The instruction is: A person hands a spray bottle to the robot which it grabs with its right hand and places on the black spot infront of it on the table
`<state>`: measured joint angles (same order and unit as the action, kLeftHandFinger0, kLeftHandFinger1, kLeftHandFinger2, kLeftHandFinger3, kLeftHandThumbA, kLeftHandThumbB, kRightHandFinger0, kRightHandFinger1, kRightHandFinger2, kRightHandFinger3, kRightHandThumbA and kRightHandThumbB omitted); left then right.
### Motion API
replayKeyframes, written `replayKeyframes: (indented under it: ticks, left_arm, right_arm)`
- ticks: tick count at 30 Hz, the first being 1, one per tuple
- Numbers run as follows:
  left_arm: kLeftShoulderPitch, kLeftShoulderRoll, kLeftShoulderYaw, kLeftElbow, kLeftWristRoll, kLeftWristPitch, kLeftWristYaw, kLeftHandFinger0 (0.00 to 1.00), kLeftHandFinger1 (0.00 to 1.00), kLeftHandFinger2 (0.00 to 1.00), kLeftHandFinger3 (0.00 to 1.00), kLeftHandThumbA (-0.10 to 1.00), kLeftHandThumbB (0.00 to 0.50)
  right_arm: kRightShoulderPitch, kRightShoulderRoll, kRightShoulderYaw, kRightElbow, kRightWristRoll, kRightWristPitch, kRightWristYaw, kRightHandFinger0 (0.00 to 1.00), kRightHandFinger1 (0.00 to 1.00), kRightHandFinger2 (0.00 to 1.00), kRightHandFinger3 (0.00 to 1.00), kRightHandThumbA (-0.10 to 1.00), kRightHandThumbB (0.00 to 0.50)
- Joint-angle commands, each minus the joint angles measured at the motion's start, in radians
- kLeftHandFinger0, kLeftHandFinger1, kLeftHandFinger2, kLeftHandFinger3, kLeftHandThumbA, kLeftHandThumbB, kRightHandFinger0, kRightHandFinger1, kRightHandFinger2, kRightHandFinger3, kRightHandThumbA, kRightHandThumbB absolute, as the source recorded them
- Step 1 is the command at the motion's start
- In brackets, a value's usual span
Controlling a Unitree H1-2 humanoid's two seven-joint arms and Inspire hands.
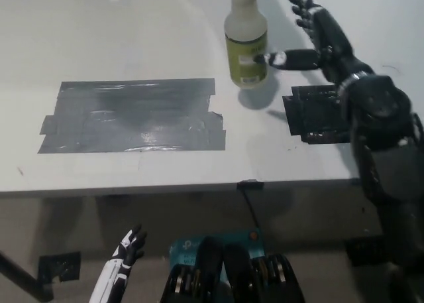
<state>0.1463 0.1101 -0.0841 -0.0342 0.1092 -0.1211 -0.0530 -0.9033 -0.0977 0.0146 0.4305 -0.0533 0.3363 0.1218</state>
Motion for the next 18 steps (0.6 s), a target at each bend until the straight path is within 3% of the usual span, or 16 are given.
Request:
replayKeyframes:
  ticks: [1,4,7,9,10,11,14,18]
  left_arm:
    - [-0.010,0.000,0.000,-0.027,0.009,-0.017,0.001,1.00,1.00,1.00,1.00,1.00,0.098]
    - [-0.015,-0.002,0.002,-0.025,0.011,-0.024,0.006,1.00,1.00,1.00,1.00,1.00,0.075]
    - [-0.015,-0.003,0.004,-0.024,0.003,-0.026,0.004,1.00,1.00,1.00,1.00,1.00,0.089]
    - [-0.015,-0.002,0.003,-0.025,0.007,-0.023,0.003,1.00,1.00,1.00,1.00,1.00,0.095]
    - [-0.015,-0.001,0.002,-0.026,0.012,-0.020,0.003,1.00,1.00,1.00,1.00,1.00,0.096]
    - [-0.018,0.000,0.005,-0.031,0.013,-0.013,0.005,1.00,1.00,1.00,1.00,1.00,0.092]
    - [-0.022,-0.001,0.010,-0.041,0.014,0.002,0.008,1.00,1.00,1.00,1.00,1.00,0.082]
    - [-0.016,0.006,0.011,-0.043,0.017,-0.005,0.005,1.00,1.00,1.00,1.00,1.00,0.076]
  right_arm:
    - [-0.112,0.027,-0.056,0.109,0.072,-0.047,-0.016,1.00,1.00,1.00,1.00,0.98,0.481]
    - [-0.132,0.035,-0.061,0.177,0.070,-0.094,-0.006,1.00,1.00,1.00,1.00,1.00,0.426]
    - [-0.145,0.046,-0.068,0.215,0.078,-0.111,-0.006,1.00,1.00,1.00,1.00,0.99,0.429]
    - [-0.158,0.050,-0.061,0.242,0.078,-0.130,0.004,1.00,1.00,1.00,1.00,0.99,0.478]
    - [-0.161,0.052,-0.060,0.244,0.078,-0.128,0.003,1.00,1.00,1.00,1.00,0.98,0.452]
    - [-0.173,0.056,-0.060,0.253,0.079,-0.129,0.002,1.00,1.00,1.00,1.00,0.96,0.466]
    - [-0.210,0.067,-0.058,0.297,0.071,-0.137,-0.016,1.00,1.00,1.00,1.00,0.90,0.431]
    - [-0.244,0.071,-0.054,0.359,0.060,-0.154,-0.026,1.00,1.00,1.00,1.00,0.89,0.439]
